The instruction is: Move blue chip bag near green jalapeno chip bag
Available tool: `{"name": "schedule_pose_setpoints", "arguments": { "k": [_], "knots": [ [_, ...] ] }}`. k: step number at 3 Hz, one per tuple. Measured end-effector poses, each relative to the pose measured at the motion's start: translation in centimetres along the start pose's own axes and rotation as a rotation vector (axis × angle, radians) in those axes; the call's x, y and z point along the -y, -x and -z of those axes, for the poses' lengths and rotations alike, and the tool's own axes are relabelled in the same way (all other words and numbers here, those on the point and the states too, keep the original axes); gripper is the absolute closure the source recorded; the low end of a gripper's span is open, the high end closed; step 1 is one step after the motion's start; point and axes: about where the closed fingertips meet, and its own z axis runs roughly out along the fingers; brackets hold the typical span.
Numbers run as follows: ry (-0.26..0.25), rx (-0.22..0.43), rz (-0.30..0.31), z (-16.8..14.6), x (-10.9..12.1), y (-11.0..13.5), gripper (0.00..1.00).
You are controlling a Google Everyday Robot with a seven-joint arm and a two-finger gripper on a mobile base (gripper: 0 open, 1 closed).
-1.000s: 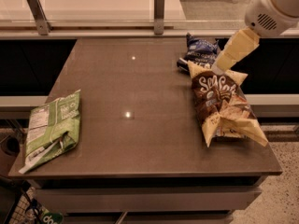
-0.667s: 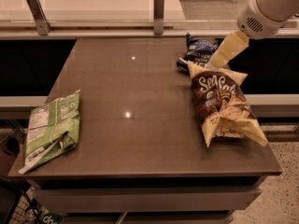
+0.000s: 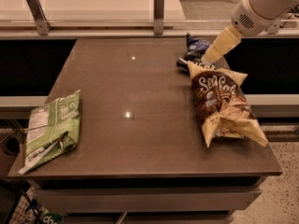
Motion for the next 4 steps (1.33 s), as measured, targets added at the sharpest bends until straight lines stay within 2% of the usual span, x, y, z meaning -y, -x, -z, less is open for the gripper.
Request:
{"name": "schedule_pose_setpoints", "arguments": {
  "k": [2,3,4],
  "knots": [
    [0.021,0.068,-0.17,-6.7,3.0,3.7,0.0],
    [0.025,0.082,-0.214,-9.8,3.8,4.5,0.0],
    [0.031,0.081,-0.232,-12.6,4.5,3.8,0.0]
  ]
}}
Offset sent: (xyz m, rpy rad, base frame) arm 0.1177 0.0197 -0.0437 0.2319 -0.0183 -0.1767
